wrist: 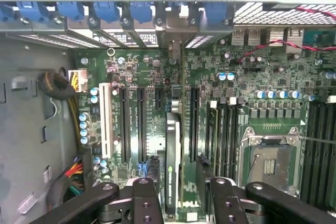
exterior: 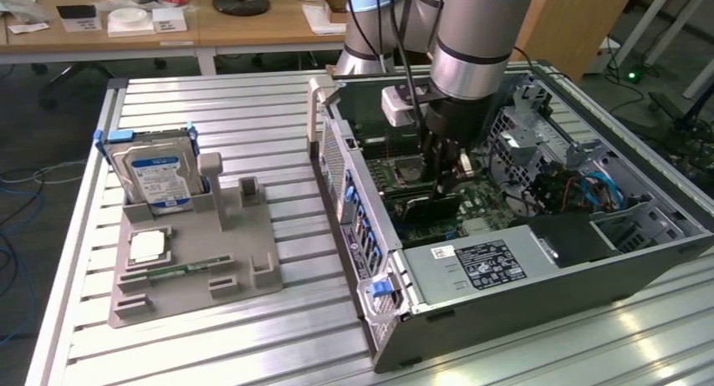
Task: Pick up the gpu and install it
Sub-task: 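Insert the gpu into the slot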
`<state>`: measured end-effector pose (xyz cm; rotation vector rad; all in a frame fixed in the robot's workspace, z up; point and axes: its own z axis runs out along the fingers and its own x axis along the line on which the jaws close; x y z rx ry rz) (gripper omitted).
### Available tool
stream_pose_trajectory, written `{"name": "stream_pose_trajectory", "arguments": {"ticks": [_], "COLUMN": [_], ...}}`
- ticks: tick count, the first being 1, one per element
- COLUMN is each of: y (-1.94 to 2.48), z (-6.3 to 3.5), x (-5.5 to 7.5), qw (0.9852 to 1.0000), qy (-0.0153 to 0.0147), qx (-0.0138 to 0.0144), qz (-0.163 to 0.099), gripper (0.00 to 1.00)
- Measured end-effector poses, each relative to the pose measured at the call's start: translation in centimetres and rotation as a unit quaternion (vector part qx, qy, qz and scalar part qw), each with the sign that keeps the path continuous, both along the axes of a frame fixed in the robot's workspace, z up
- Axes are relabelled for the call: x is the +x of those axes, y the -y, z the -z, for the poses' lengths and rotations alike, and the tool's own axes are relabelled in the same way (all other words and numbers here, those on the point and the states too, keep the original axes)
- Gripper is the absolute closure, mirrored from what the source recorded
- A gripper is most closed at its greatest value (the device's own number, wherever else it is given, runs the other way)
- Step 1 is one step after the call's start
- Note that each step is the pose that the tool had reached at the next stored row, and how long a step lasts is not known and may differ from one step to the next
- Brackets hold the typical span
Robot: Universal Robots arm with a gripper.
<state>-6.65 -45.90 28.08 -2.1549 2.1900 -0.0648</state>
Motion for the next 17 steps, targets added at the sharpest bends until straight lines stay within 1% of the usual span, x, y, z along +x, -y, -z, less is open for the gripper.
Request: {"name": "stream_pose_trajectory", "arguments": {"ticks": [2,5,6,8,17], "y": [0.0,0.0,0.0,0.0,0.0], "z": [0.0,-0.01,-0.01,-0.01,-0.01], "x": [0.0,0.0,0.0,0.0,0.0], "qw": [1.0,1.0,1.0,1.0,1.0], "qy": [0.0,0.0,0.0,0.0,0.0], "qx": [0.0,-0.0001,-0.0001,-0.0001,-0.0001], "qz": [0.0,0.0,0.0,0.0,0.0], "gripper": [0.6,0.78,0.78,0.89,0.89]}}
